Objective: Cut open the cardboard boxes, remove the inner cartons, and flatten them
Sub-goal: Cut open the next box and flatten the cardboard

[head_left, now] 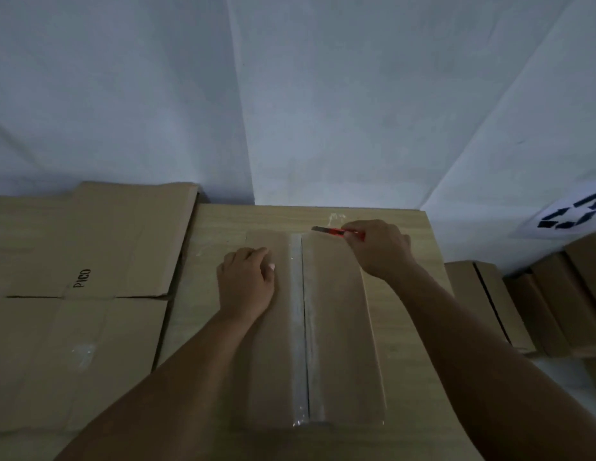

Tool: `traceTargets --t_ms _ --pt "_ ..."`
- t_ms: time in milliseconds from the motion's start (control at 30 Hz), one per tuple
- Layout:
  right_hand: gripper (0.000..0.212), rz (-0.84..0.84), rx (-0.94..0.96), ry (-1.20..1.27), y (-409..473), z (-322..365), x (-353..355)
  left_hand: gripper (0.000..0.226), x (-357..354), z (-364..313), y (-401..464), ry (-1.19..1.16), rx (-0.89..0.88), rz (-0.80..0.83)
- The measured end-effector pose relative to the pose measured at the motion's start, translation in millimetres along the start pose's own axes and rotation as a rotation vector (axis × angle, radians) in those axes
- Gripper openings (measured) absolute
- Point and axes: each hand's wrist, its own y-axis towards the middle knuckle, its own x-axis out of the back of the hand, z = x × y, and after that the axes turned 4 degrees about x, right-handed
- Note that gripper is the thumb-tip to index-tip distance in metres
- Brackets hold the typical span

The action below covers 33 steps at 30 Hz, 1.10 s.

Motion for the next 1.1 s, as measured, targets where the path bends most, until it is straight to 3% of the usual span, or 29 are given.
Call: traceTargets --t_ms 233,433,767,1100 --pt "0.022 0.143 0.133 -0.027 80.6 3.1 -22.0 0.031 -21.6 -10.2 57.4 0.012 0.081 -0.106" --pt "0.020 0.262 0.261 0.010 127.7 -0.6 -41.8 0.026 -36.7 -7.7 70.3 -0.014 0.159 -0.021" --pt "0.022 0.538 0.447 0.200 161.7 -5.4 -57.8 0.032 -47.7 1.6 73.1 -0.138 0.111 -0.109" --pt "0.022 0.675 0.494 -0.041 186.9 7.0 -52.3 0.019 -42.9 -0.1 71.8 -0.178 0.133 -0.083"
